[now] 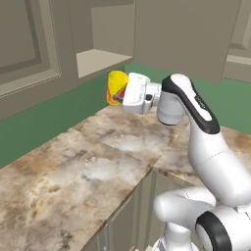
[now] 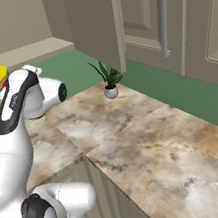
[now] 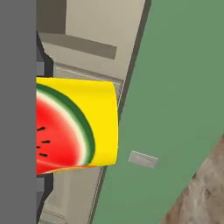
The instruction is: Move the cup from next to the sink to the open cabinet. Then, move the bowl with the avocado to the fridge to clear the area for faucet cleaning.
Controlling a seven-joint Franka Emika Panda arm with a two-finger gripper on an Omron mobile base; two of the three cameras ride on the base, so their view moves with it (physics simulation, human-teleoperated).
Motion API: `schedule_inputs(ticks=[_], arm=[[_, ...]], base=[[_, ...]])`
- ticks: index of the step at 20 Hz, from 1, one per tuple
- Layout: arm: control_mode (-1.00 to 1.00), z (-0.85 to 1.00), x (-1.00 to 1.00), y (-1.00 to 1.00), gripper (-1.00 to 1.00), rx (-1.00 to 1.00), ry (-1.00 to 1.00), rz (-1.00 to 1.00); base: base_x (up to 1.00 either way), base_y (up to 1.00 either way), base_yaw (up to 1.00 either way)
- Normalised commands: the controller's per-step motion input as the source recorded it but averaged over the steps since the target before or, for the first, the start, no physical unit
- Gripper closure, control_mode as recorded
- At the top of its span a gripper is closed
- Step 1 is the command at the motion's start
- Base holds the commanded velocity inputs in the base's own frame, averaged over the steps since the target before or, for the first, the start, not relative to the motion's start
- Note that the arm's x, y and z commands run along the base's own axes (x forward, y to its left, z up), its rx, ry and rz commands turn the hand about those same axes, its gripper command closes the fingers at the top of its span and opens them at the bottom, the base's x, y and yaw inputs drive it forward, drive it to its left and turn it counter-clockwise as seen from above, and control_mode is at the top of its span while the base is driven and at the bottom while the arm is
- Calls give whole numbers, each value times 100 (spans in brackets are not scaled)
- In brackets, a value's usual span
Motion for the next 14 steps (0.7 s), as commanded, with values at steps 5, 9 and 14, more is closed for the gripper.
schedule_inputs(ticks=[5,9,14], arm=[[-100,100,26,-15,100,18,11,-16],[-100,100,45,-17,100,10,32,-4],[-100,66,39,-2,100,1,53,-1]], base=[[0,0,0],[0,0,0],[0,0,0]])
